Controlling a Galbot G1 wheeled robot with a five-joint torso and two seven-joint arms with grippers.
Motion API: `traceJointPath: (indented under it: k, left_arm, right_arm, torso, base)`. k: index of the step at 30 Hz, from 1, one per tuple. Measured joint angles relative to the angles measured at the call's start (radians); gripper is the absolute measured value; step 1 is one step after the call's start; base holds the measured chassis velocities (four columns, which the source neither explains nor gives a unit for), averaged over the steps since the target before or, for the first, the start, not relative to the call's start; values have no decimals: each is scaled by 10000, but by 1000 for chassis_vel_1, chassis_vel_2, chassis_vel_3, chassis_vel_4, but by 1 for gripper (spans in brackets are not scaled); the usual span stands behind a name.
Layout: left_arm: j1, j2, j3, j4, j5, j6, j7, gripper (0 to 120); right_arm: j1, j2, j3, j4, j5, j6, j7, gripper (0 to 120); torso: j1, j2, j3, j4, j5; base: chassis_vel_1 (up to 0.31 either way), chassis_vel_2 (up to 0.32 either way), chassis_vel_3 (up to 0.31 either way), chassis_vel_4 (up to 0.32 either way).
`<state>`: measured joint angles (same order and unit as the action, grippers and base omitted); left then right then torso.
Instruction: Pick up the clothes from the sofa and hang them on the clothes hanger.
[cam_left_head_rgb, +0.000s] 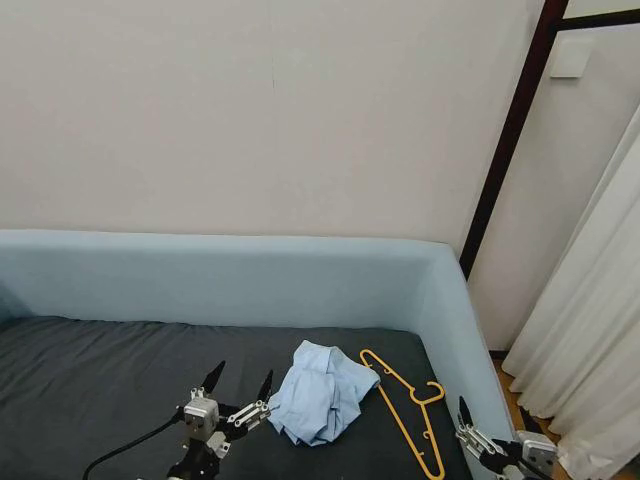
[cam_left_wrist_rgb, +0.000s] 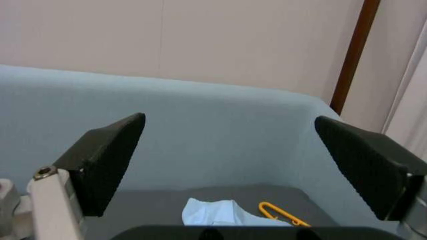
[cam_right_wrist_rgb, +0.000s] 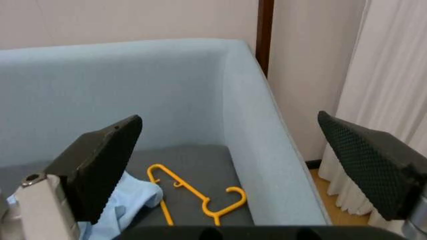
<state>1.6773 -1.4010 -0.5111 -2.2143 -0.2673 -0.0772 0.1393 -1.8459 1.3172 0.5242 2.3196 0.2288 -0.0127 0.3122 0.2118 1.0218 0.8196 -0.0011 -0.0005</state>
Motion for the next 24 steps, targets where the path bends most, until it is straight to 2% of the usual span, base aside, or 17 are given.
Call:
traceJointPath:
  k: [5, 16, 18, 20, 24]
  left_arm:
    - [-27, -392, 80, 40, 129, 61, -46, 100]
    - [18, -394, -55, 17, 324, 367, 891, 100]
    - [16, -413, -56, 14, 306, 367, 885, 100]
    - [12, -518, -34, 7, 260, 355, 745, 100]
    - [-19, -616, -5, 47, 267, 243, 623, 100]
  right_arm:
    - [67, -88, 13, 62, 201, -1, 76, 100]
    - [182, -241, -285, 267, 499, -320, 396, 100]
    - [225, -261, -288, 268, 430, -223, 399, 100]
    - [340, -284, -277, 78, -135, 356, 263, 100]
    - [433, -258, -250, -70, -693, 887, 69, 100]
  torso:
    - [0, 0, 0, -1, 0]
    - [0, 0, 0, -1, 0]
    - [0, 0, 0, -1, -1]
    - [0, 0, 0, 0, -1]
    - [0, 0, 0, 0, 0]
  base:
    - [0, 0, 0, 0]
    - [0, 0, 0, 0]
    - [0, 0, 0, 0]
    - [0, 0, 0, 0]
    - [0, 0, 0, 0]
